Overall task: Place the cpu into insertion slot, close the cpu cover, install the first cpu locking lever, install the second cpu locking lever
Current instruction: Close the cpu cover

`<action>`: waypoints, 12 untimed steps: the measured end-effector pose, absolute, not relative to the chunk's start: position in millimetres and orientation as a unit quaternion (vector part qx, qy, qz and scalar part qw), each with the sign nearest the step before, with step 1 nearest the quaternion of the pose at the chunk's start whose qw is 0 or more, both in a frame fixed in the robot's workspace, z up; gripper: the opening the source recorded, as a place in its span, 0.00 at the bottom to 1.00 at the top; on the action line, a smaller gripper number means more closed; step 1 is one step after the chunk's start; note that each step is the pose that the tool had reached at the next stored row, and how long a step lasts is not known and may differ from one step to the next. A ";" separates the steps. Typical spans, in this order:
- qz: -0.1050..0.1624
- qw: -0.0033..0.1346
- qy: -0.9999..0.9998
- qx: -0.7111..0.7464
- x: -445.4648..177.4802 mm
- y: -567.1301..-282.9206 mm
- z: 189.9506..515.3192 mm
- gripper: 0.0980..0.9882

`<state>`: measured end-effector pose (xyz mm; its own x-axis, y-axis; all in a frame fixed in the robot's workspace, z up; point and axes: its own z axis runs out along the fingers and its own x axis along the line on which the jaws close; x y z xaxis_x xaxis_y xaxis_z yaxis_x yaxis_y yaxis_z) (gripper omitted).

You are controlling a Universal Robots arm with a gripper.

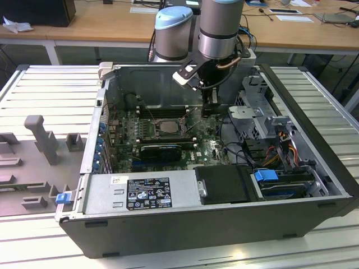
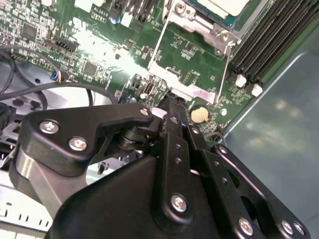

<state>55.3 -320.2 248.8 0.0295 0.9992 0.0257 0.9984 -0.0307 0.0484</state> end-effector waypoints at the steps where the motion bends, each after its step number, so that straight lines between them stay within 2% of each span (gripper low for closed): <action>1: 0.026 0.008 0.696 0.718 54.9 -320.2 248.8 0.01; 12: 0.026 0.008 0.696 0.717 48.9 -320.2 248.6 0.01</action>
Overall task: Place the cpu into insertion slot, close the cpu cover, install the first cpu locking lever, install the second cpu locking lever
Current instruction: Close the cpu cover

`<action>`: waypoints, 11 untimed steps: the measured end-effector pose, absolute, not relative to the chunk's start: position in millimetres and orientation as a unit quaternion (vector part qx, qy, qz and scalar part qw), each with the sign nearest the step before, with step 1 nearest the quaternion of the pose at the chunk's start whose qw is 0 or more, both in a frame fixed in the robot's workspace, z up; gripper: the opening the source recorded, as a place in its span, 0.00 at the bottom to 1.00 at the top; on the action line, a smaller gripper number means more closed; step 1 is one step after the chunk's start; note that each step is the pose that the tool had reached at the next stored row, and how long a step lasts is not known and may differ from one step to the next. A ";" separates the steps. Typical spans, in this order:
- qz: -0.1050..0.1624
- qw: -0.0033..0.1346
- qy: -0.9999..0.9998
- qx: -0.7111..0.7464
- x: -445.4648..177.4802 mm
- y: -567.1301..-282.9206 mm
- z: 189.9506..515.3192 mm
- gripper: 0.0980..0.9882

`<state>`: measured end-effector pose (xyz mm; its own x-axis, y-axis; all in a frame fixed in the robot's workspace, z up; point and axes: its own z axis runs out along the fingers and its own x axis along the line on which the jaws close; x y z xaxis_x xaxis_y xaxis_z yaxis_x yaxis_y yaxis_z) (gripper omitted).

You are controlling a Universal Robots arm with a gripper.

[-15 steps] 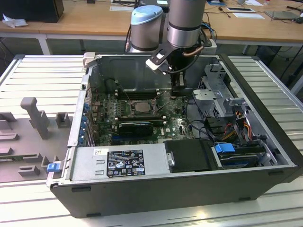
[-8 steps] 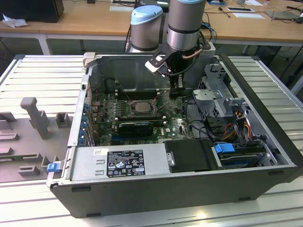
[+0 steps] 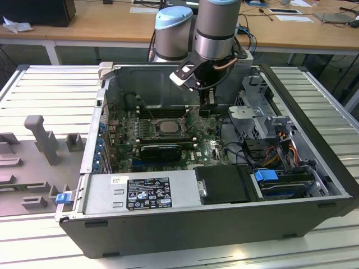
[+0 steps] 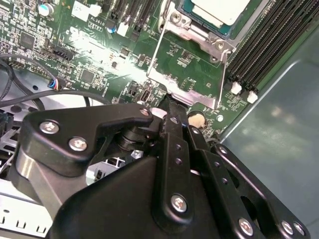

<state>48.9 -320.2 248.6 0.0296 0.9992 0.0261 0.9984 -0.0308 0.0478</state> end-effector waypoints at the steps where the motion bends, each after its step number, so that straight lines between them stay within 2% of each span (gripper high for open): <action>1: 0.026 0.008 0.696 0.717 48.8 -320.2 248.5 0.01; 11: 0.026 0.008 0.696 0.717 45.7 -320.2 248.5 0.01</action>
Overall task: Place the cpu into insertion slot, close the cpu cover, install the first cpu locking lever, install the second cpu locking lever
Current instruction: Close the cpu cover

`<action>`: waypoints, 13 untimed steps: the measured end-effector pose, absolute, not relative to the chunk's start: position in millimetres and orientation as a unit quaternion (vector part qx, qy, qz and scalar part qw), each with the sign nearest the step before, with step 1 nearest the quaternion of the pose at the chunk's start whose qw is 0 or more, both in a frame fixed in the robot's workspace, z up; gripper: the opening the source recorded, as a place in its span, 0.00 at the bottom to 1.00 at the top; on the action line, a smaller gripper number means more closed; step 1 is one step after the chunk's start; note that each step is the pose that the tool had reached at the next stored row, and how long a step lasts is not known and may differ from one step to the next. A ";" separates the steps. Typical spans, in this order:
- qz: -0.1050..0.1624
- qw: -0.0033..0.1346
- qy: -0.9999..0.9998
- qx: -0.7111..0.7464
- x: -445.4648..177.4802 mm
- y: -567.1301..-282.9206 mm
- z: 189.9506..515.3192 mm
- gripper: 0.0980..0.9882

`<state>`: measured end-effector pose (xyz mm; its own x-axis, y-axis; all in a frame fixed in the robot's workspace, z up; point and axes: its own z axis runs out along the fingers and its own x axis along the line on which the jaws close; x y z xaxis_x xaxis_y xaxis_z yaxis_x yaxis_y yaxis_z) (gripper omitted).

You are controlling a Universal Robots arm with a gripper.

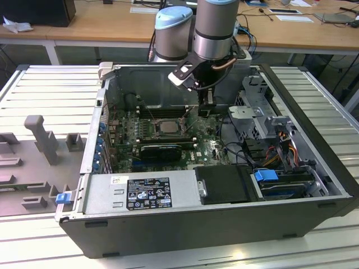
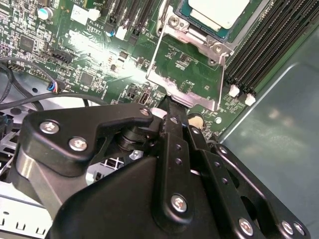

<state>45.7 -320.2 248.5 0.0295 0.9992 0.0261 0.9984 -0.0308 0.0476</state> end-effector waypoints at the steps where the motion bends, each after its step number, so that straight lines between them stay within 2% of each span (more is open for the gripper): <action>1: 0.026 0.008 0.696 0.717 45.3 -320.2 248.5 0.01; 13: 0.026 0.008 0.696 0.717 42.3 -320.2 248.4 0.01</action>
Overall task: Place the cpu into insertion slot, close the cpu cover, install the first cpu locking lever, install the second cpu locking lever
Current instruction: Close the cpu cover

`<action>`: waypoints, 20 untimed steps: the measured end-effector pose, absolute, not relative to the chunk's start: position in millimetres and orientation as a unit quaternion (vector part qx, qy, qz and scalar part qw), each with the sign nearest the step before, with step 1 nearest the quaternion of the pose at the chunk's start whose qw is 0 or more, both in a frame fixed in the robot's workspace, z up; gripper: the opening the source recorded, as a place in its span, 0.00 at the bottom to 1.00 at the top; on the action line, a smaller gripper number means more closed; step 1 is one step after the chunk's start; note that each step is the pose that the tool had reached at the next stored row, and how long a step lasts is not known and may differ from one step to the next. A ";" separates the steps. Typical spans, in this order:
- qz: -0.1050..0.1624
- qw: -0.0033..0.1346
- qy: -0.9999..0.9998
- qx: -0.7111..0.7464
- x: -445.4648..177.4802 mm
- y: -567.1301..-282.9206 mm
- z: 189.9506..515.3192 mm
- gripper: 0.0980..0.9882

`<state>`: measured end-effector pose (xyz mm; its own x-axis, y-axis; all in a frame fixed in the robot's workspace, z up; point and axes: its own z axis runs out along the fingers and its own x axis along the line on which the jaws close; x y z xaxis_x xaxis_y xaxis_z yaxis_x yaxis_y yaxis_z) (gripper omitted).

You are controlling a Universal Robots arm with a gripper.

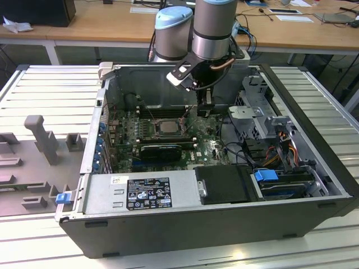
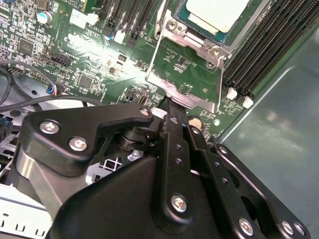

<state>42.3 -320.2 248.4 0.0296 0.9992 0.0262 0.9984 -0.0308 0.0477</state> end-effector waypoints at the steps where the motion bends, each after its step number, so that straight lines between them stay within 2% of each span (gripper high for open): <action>1: 0.026 0.008 0.696 0.717 42.0 -320.2 248.3 0.01; 20: 0.026 0.008 0.696 0.717 28.9 -320.2 248.2 0.01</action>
